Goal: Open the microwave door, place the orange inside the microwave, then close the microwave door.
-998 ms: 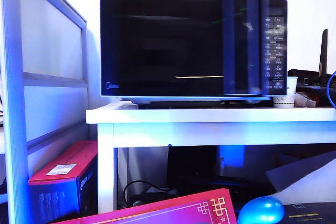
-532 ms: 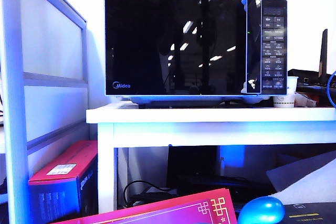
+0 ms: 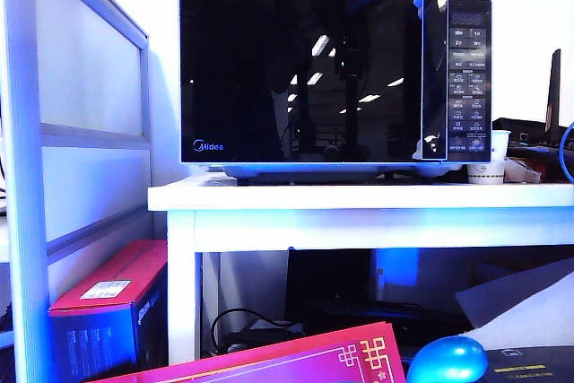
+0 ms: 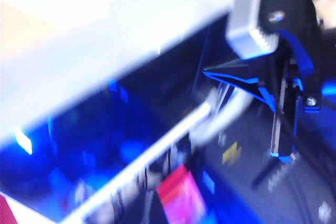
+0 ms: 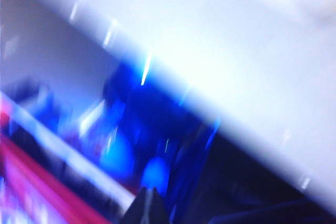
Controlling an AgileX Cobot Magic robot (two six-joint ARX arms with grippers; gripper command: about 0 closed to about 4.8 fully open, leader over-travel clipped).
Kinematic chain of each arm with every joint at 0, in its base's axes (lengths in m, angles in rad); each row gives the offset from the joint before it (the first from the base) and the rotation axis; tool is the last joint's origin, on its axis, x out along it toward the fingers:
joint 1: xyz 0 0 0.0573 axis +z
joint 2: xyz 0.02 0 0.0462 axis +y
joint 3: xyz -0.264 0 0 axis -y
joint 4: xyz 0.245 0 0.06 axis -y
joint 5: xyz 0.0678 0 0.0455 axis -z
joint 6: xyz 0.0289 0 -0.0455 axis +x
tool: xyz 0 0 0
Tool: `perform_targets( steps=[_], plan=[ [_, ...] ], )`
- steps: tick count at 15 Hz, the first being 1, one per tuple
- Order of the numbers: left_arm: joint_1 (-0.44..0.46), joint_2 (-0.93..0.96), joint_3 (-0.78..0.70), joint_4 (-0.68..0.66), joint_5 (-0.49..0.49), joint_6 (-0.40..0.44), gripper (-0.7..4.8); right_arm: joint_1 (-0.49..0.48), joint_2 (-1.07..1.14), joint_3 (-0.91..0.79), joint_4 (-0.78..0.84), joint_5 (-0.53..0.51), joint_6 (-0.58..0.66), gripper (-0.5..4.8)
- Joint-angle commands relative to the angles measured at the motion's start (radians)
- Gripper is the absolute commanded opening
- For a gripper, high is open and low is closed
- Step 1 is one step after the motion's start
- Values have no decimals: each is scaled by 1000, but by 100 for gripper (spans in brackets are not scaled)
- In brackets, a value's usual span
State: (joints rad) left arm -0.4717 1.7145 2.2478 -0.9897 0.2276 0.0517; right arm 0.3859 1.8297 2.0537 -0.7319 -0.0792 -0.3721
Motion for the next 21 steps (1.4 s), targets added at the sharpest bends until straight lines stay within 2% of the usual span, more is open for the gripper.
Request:
perform_targets(
  steps=[1,4,9,13,15,21],
  plan=[
    [0,-130,14,114,1,0,-5,2,-154,8,126,-1,60,-1],
    [0,-290,19,167,-6,0,-5,2,-348,8,144,-1,61,-1],
    [0,-618,18,137,-6,0,-5,2,-705,8,69,37,66,0],
    [0,-847,18,-56,-45,0,-5,1,-891,8,-76,26,137,-1],
    [1,-954,18,-213,-71,0,-5,0,-999,8,-225,-40,137,-1],
    [21,-1077,32,-444,-23,-21,-5,-5,-1210,5,-545,-76,139,-1]
  ],
)
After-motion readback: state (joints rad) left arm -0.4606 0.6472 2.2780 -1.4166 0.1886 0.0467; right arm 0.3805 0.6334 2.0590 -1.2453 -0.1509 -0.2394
